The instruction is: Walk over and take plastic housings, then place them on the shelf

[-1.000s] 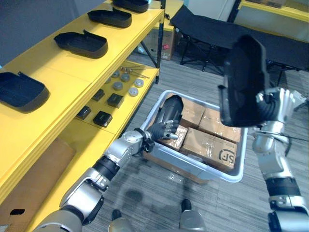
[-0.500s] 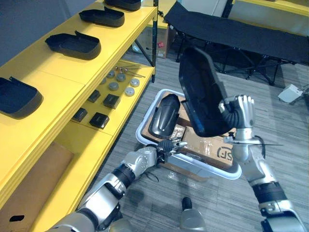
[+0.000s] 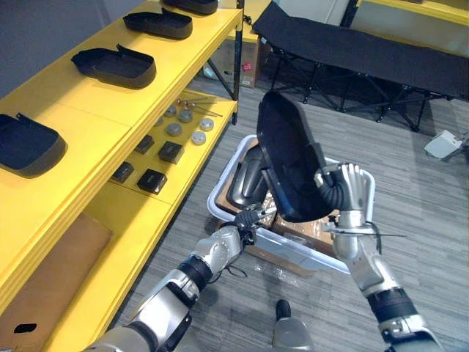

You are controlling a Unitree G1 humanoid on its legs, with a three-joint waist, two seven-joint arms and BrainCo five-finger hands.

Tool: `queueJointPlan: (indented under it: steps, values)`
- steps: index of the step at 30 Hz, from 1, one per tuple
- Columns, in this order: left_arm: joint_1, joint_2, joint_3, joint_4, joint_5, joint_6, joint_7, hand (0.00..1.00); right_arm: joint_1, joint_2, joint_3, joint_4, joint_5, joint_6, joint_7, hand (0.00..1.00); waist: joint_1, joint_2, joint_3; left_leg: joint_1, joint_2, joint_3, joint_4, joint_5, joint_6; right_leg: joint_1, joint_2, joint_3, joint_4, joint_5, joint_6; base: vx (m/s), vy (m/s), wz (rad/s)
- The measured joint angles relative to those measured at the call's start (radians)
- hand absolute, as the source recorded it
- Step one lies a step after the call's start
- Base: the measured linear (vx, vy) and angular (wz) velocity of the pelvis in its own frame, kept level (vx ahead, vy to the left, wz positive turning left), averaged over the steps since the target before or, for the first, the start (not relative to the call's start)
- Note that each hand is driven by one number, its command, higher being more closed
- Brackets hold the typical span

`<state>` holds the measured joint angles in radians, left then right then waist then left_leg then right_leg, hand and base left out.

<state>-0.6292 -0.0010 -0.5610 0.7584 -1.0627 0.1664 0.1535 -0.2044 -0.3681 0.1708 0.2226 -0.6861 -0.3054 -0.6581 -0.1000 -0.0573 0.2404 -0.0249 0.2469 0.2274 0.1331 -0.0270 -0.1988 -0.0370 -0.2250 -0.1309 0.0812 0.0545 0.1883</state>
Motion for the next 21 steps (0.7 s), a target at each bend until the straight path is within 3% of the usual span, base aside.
queueJointPlan:
  steps: [3,8,9,11,15,21]
  values:
    - [-0.026,-0.029,0.000,0.000,-0.103,-0.060,0.001,0.00,0.017,0.034,0.019,-0.017,0.007,-0.008,0.001,1.00,0.001,-0.010,0.006,0.004,0.002,0.003,0.000,-0.001,-0.001,0.000,0.002,0.002,0.003,-0.002,-0.004,0.00,0.000,0.00]
    - [-0.042,-0.037,0.001,0.000,-0.196,-0.114,0.021,0.00,0.024,0.067,0.030,-0.022,0.022,-0.028,-0.022,1.00,0.002,-0.029,0.015,0.007,0.002,0.006,0.000,-0.001,-0.001,0.000,0.002,0.005,0.004,-0.003,-0.005,0.00,0.000,0.00]
    - [-0.042,-0.037,0.001,0.002,-0.227,-0.130,0.021,1.00,0.024,0.075,0.038,-0.027,0.042,-0.028,-0.022,1.00,0.002,-0.032,0.017,0.008,0.002,0.009,0.000,-0.001,-0.001,-0.002,0.002,0.007,0.004,-0.003,-0.005,0.00,0.001,-0.04]
    - [-0.042,-0.037,0.005,0.004,-0.273,-0.147,0.016,1.00,0.026,0.080,0.049,-0.048,0.058,-0.028,-0.023,1.00,0.003,-0.034,0.017,0.011,0.002,0.019,-0.001,-0.001,-0.001,-0.008,0.002,0.017,0.007,-0.003,-0.005,-0.01,0.008,-0.13]
    - [-0.042,-0.037,0.008,0.007,-0.332,-0.162,-0.061,1.00,0.035,0.097,0.068,-0.101,0.084,-0.030,-0.037,1.00,0.002,-0.041,0.020,0.025,0.002,0.038,-0.007,-0.001,-0.001,-0.015,0.003,0.033,0.014,-0.003,-0.005,-0.01,0.007,-0.11]
    - [-0.041,-0.038,-0.006,0.007,-0.393,-0.271,-0.130,1.00,0.035,0.100,0.079,-0.135,0.121,-0.031,-0.044,1.00,0.004,-0.051,0.019,0.043,0.001,0.055,-0.020,0.000,-0.001,-0.015,0.003,0.048,0.013,-0.003,-0.004,-0.02,0.009,-0.07]
